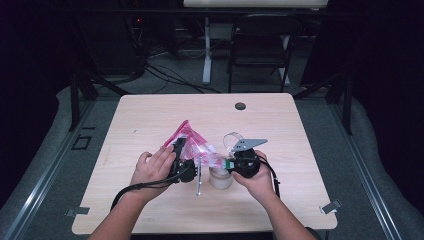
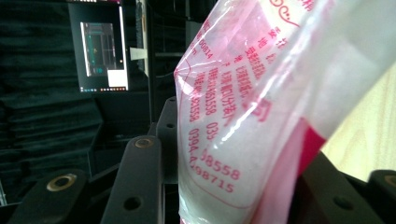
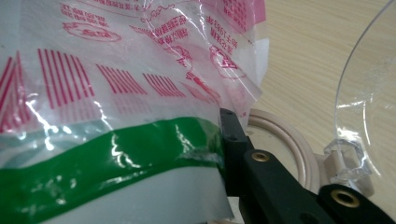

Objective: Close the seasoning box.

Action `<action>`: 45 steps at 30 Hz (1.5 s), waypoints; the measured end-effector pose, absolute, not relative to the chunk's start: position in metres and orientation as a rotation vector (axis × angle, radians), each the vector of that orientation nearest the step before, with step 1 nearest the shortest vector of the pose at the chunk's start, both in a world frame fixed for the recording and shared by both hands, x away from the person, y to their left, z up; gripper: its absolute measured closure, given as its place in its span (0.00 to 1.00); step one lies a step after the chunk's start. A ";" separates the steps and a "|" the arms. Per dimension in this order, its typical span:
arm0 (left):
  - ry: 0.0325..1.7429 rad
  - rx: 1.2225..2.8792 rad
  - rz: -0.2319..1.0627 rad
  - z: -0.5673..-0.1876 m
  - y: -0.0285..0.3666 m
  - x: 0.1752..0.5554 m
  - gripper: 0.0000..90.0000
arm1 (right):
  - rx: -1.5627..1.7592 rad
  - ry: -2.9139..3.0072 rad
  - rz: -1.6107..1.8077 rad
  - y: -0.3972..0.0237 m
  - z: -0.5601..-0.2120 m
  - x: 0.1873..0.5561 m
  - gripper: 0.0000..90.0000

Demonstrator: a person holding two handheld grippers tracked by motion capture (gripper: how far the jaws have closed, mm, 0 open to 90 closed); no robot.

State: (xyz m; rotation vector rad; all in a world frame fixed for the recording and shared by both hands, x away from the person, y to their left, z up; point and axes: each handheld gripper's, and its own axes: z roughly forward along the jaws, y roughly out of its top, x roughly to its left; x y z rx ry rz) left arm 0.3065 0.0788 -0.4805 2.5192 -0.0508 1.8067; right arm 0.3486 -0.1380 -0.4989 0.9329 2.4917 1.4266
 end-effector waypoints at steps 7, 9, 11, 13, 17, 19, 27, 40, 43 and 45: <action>-0.012 2.536 1.778 -0.485 0.081 0.306 0.76 | 0.906 2.477 1.383 -0.134 -0.498 0.347 1.00; 0.004 2.527 1.766 -0.486 0.082 0.306 0.77 | 0.905 2.478 1.386 -0.134 -0.498 0.347 1.00; 0.016 2.535 1.761 -0.486 0.083 0.305 0.77 | 0.900 2.483 1.390 -0.134 -0.498 0.347 1.00; 0.031 2.535 1.751 -0.488 0.084 0.306 0.77 | 0.899 2.484 1.394 -0.133 -0.498 0.347 1.00; 0.067 2.533 1.717 -0.492 0.086 0.307 0.78 | 0.889 2.489 1.403 -0.134 -0.499 0.348 1.00; 0.076 2.541 1.713 -0.493 0.086 0.306 0.79 | 0.886 2.489 1.411 -0.134 -0.498 0.348 1.00; 0.085 2.542 1.695 -0.495 0.088 0.307 0.79 | 0.872 2.486 1.457 -0.134 -0.498 0.348 0.95; 0.124 2.548 1.636 -0.498 0.090 0.309 0.81 | 0.858 2.462 1.510 -0.134 -0.497 0.347 0.75; 0.148 2.559 1.619 -0.498 0.091 0.309 0.81 | 0.846 2.460 1.504 -0.134 -0.496 0.347 0.71; 0.152 2.565 1.612 -0.499 0.091 0.309 0.81 | 0.844 2.450 1.509 -0.135 -0.496 0.347 0.69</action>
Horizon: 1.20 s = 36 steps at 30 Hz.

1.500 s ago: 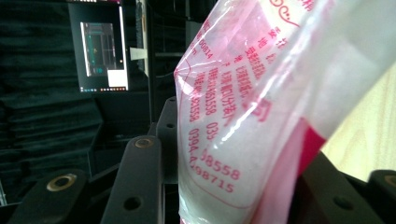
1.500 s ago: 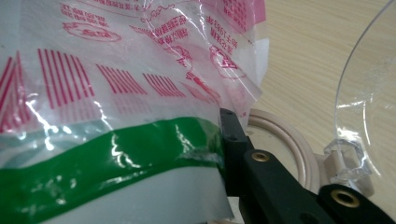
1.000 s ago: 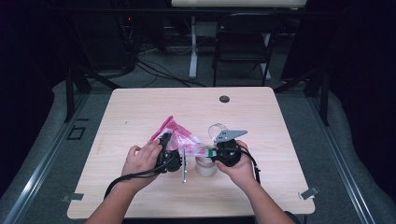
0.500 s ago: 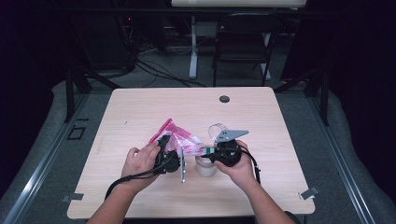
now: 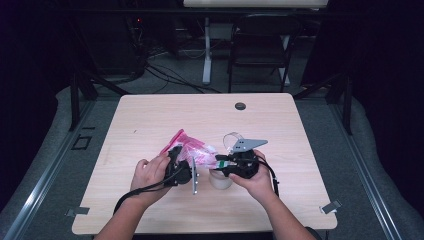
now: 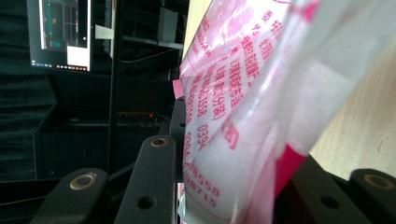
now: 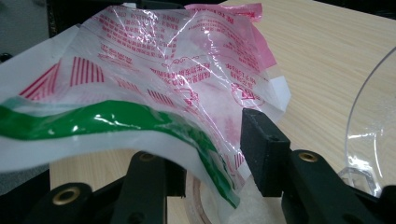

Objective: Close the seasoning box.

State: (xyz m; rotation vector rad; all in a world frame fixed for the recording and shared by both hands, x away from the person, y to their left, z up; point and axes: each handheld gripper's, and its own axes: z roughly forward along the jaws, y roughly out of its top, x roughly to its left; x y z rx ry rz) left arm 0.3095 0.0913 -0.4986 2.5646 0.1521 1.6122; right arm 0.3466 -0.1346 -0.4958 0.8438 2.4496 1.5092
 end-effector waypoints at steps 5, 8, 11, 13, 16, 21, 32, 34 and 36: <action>0.207 2.558 1.555 -0.501 0.095 0.311 0.81 | 0.847 2.440 1.518 -0.136 -0.495 0.346 0.65; 0.241 2.551 1.521 -0.503 0.097 0.312 0.81 | 0.861 2.430 1.522 -0.138 -0.496 0.346 0.62; 0.296 2.537 1.460 -0.509 0.100 0.314 0.82 | 0.862 2.429 1.521 -0.140 -0.497 0.345 0.61; 0.314 2.532 1.436 -0.510 0.101 0.315 0.82 | 0.864 2.426 1.521 -0.141 -0.496 0.344 0.61; 0.342 2.521 1.396 -0.513 0.102 0.316 0.82 | 0.860 2.421 1.527 -0.142 -0.496 0.343 0.60; 0.405 2.526 1.300 -0.518 0.107 0.318 0.82 | 0.841 2.411 1.538 -0.143 -0.495 0.340 0.59; 0.593 2.406 1.054 -0.540 0.115 0.322 0.82 | 0.844 2.389 1.546 -0.147 -0.494 0.339 0.59; 0.608 2.400 1.034 -0.541 0.116 0.322 0.82 | 0.843 2.388 1.547 -0.147 -0.494 0.339 0.59; 0.643 2.387 0.988 -0.545 0.118 0.323 0.82 | 0.845 2.385 1.552 -0.148 -0.494 0.339 0.59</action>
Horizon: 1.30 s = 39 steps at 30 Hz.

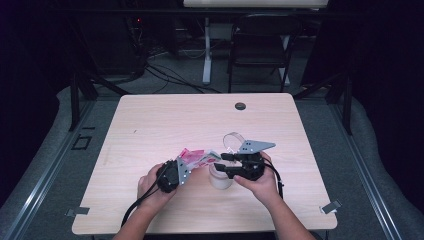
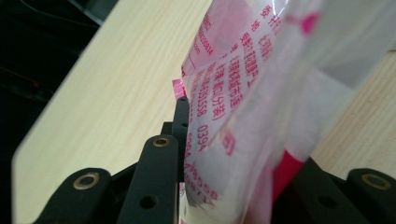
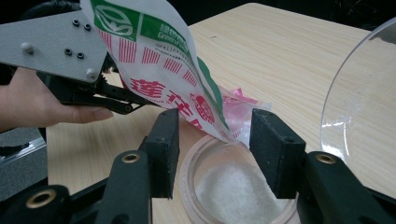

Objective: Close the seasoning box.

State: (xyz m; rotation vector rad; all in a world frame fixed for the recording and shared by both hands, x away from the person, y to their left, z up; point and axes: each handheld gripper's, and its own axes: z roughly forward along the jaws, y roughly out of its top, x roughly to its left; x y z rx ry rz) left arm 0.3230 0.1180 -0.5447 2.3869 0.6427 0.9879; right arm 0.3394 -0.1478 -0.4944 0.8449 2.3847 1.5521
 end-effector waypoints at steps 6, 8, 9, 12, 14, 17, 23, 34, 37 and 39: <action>0.778 2.317 0.838 -0.555 0.127 0.327 0.83 | 0.860 2.379 1.558 -0.150 -0.495 0.341 0.59; 0.813 2.289 0.795 -0.556 0.130 0.328 0.83 | 0.862 2.375 1.564 -0.150 -0.495 0.341 0.59; 0.824 2.284 0.783 -0.556 0.131 0.329 0.84 | 0.859 2.377 1.562 -0.150 -0.495 0.341 0.59; 0.834 2.282 0.771 -0.557 0.134 0.330 0.84 | 0.865 2.372 1.567 -0.151 -0.495 0.341 0.59; 0.846 2.281 0.749 -0.558 0.135 0.331 0.84 | 0.868 2.371 1.570 -0.152 -0.495 0.341 0.59; 0.856 2.281 0.729 -0.559 0.135 0.332 0.85 | 0.873 2.369 1.568 -0.152 -0.495 0.342 0.59; 0.876 2.270 0.689 -0.559 0.138 0.334 0.85 | 0.886 2.368 1.561 -0.153 -0.496 0.343 0.59; 0.936 2.226 0.645 -0.553 0.150 0.339 0.86 | 0.896 2.343 1.601 -0.155 -0.495 0.343 0.57; 0.977 2.173 0.645 -0.546 0.164 0.340 0.86 | 0.909 2.323 1.640 -0.156 -0.494 0.344 0.55; 0.990 2.155 0.651 -0.544 0.168 0.339 0.86 | 0.908 2.324 1.644 -0.156 -0.493 0.344 0.55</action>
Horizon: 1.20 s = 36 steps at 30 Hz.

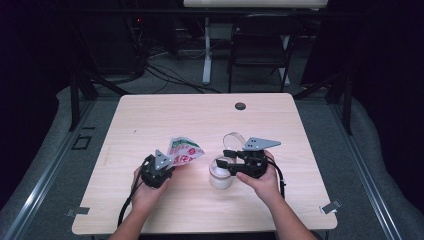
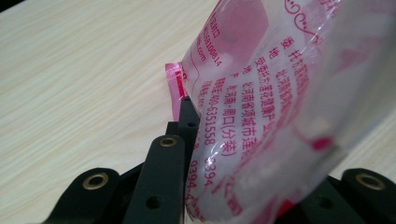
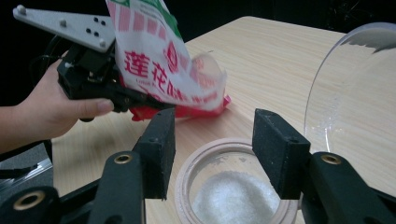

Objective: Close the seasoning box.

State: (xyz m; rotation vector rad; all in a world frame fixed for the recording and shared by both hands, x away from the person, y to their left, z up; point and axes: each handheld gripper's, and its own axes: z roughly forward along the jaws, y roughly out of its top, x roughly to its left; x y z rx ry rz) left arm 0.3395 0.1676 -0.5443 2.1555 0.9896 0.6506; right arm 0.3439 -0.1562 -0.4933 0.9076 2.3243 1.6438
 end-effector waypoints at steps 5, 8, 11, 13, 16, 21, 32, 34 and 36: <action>1.058 2.088 0.686 -0.532 0.196 0.337 0.86 | 0.889 2.324 1.659 -0.155 -0.490 0.341 0.55; 1.086 2.063 0.705 -0.528 0.209 0.336 0.86 | 0.884 2.319 1.662 -0.154 -0.488 0.340 0.55; 1.133 2.034 0.732 -0.525 0.226 0.334 0.86 | 0.884 2.326 1.663 -0.153 -0.488 0.340 0.55; 1.182 2.004 0.748 -0.525 0.241 0.332 0.86 | 0.884 2.333 1.653 -0.152 -0.489 0.339 0.55; 1.225 1.987 0.768 -0.527 0.251 0.332 0.86 | 0.891 2.337 1.659 -0.151 -0.489 0.339 0.55; 1.293 1.971 0.792 -0.537 0.267 0.331 0.86 | 0.889 2.341 1.653 -0.150 -0.488 0.338 0.55; 1.431 1.915 0.764 -0.557 0.284 0.332 0.86 | 0.890 2.334 1.654 -0.150 -0.487 0.338 0.54; 1.439 1.907 0.757 -0.559 0.285 0.332 0.86 | 0.892 2.327 1.653 -0.151 -0.487 0.338 0.54; 1.441 1.908 0.761 -0.559 0.286 0.332 0.86 | 0.892 2.324 1.660 -0.151 -0.487 0.337 0.53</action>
